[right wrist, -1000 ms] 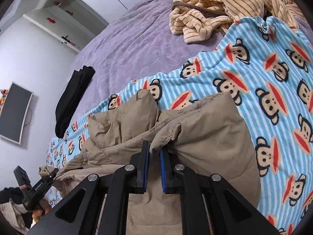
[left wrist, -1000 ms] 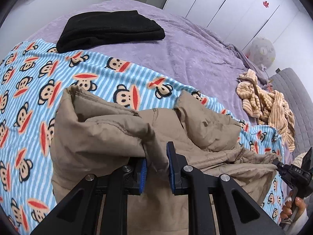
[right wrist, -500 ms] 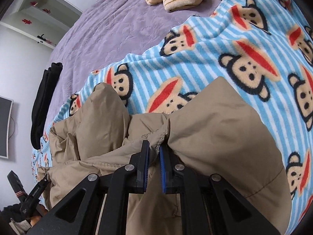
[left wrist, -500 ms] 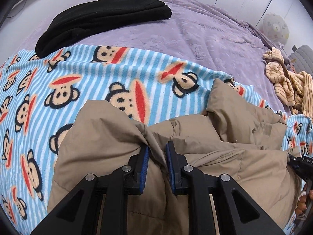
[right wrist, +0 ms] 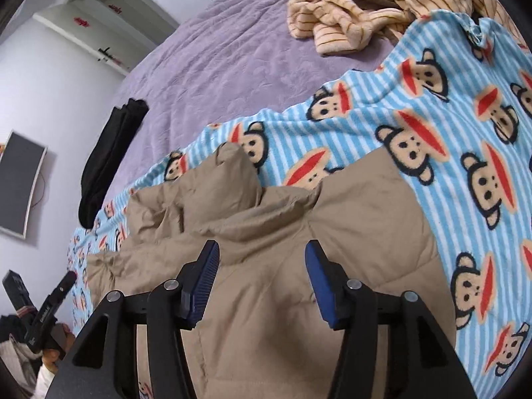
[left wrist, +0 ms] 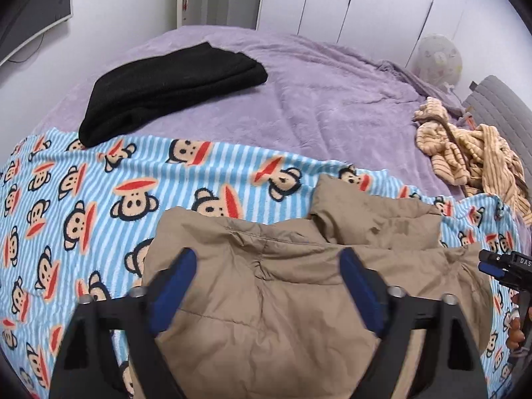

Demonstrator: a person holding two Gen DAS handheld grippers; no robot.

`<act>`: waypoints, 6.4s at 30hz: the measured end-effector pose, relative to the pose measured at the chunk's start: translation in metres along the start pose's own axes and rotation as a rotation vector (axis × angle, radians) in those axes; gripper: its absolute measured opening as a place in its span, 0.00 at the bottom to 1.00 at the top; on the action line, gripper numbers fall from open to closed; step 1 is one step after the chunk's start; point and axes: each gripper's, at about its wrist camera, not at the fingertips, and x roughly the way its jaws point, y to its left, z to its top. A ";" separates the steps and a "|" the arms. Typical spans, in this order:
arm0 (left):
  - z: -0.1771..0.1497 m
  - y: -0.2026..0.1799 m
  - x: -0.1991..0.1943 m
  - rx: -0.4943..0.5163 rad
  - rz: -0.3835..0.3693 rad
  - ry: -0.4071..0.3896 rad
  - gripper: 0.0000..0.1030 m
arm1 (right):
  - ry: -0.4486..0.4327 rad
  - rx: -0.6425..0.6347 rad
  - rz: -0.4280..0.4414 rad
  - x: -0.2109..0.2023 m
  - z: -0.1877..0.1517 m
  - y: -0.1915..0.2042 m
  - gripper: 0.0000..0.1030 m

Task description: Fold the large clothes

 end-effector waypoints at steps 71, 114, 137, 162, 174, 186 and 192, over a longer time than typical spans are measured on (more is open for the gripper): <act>-0.116 0.013 -0.032 -0.010 0.223 0.286 1.00 | 0.060 0.270 -0.106 -0.062 -0.159 -0.044 0.74; -0.168 0.026 -0.014 -0.095 0.116 0.327 1.00 | -0.003 0.404 0.100 -0.022 -0.207 -0.072 0.84; -0.168 0.085 -0.008 -0.366 -0.034 0.314 1.00 | -0.069 0.555 0.355 0.013 -0.158 -0.073 1.00; -0.141 0.111 0.052 -0.683 -0.220 0.193 0.39 | 0.041 0.597 0.364 0.053 -0.147 -0.097 0.89; -0.137 0.069 -0.044 -0.462 -0.144 0.046 0.18 | 0.063 0.494 0.437 0.007 -0.152 -0.100 0.26; -0.245 0.062 -0.111 -0.492 -0.115 0.114 0.18 | 0.171 0.473 0.411 -0.035 -0.231 -0.129 0.26; -0.290 0.077 -0.128 -0.484 -0.122 0.157 0.18 | 0.177 0.517 0.417 -0.050 -0.286 -0.130 0.26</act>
